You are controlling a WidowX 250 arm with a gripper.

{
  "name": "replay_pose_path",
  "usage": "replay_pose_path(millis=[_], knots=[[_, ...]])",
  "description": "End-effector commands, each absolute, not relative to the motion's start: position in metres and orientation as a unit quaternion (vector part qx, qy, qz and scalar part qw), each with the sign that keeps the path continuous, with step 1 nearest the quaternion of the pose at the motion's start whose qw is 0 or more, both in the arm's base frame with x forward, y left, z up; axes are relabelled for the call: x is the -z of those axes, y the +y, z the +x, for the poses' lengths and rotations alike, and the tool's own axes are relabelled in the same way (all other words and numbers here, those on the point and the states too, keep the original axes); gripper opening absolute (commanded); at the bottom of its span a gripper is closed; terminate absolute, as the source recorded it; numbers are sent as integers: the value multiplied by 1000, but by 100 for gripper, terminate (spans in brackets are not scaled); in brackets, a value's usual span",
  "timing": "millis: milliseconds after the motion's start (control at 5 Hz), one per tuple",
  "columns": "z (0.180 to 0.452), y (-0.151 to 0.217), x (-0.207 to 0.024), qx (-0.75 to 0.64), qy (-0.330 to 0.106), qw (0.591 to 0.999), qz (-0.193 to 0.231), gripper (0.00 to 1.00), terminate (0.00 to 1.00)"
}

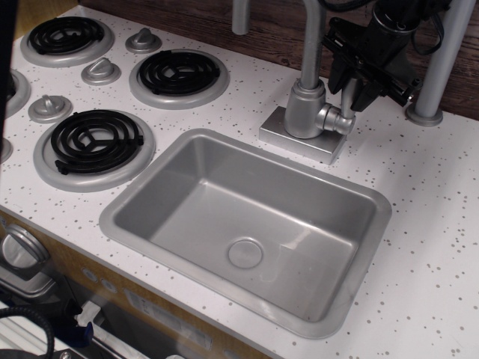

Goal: Lever vertical to front

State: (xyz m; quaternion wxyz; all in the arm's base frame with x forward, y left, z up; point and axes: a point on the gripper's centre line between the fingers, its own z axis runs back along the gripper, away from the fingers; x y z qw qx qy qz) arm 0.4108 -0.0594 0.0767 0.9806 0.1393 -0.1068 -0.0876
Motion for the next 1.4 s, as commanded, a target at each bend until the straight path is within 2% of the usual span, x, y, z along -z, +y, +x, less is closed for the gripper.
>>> replay_pose_path(millis=[0, 200, 600, 800, 1200], knots=[[392, -61, -94, 40, -74, 990, 115, 0, 0], [381, -57, -77, 15, -55, 995, 79, 0, 0], [377, -52, -53, 6, -68, 997, 38, 0, 0], [375, -52, -54, 8, -69, 997, 39, 100, 0], [358, -56, -76, -11, -65, 996, 67, 100, 0]])
